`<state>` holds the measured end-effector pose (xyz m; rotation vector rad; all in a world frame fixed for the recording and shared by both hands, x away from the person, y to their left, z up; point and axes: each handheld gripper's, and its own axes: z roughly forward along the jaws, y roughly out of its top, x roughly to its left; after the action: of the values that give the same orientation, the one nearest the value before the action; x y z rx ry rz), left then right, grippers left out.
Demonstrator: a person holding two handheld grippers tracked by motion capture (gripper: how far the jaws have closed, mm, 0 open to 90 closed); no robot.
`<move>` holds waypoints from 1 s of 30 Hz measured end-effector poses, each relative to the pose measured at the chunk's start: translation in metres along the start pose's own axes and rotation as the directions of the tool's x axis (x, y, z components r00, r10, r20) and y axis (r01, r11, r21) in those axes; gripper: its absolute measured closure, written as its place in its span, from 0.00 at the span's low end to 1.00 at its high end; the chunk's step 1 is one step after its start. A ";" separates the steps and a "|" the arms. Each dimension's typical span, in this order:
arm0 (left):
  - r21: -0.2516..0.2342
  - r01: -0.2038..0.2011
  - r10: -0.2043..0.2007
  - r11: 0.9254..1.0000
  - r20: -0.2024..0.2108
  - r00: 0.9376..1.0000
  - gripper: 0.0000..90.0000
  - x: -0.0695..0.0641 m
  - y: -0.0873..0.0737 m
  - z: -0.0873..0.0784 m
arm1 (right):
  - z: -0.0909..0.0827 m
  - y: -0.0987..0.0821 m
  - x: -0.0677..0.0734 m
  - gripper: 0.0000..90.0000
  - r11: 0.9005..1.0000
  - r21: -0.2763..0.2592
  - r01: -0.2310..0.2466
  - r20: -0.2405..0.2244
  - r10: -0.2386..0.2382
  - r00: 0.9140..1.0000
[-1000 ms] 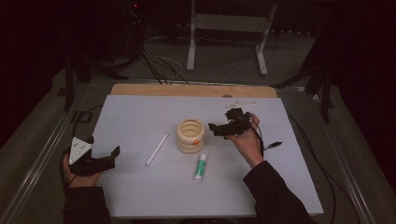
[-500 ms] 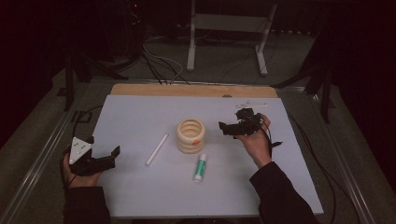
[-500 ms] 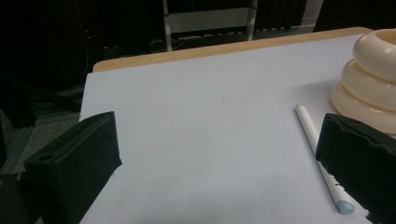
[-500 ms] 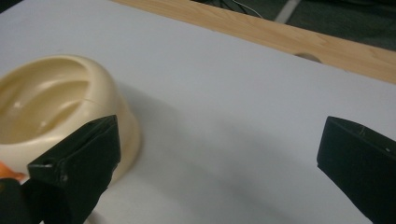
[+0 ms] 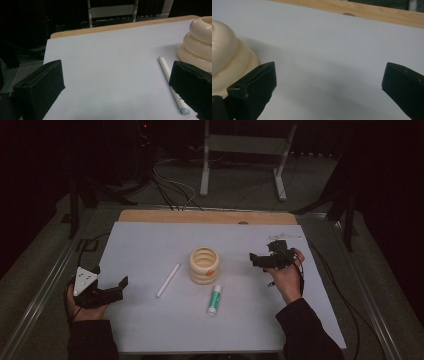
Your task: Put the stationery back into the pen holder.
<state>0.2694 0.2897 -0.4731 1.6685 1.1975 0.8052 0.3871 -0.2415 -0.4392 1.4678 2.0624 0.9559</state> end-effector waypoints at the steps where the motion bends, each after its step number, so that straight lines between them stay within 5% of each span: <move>1: -0.001 0.001 -0.001 1.000 0.000 1.000 0.00 0.000 0.000 0.000 | -0.001 -0.002 -0.002 0.00 1.000 0.000 -0.003 0.005 0.003 1.000; 17: 0.000 0.001 -0.001 1.000 0.001 1.000 0.00 0.000 0.000 0.001 | -0.008 -0.022 -0.039 0.00 0.998 0.013 -0.066 0.104 0.064 0.993; 30: 0.003 0.000 0.000 1.000 0.001 1.000 0.00 0.000 0.000 0.001 | -0.007 -0.042 -0.061 0.00 0.992 0.057 -0.116 0.134 0.108 0.985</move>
<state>0.2704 0.2891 -0.4738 1.6715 1.1984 0.8027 0.3766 -0.3090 -0.4684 1.6493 1.9509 0.8176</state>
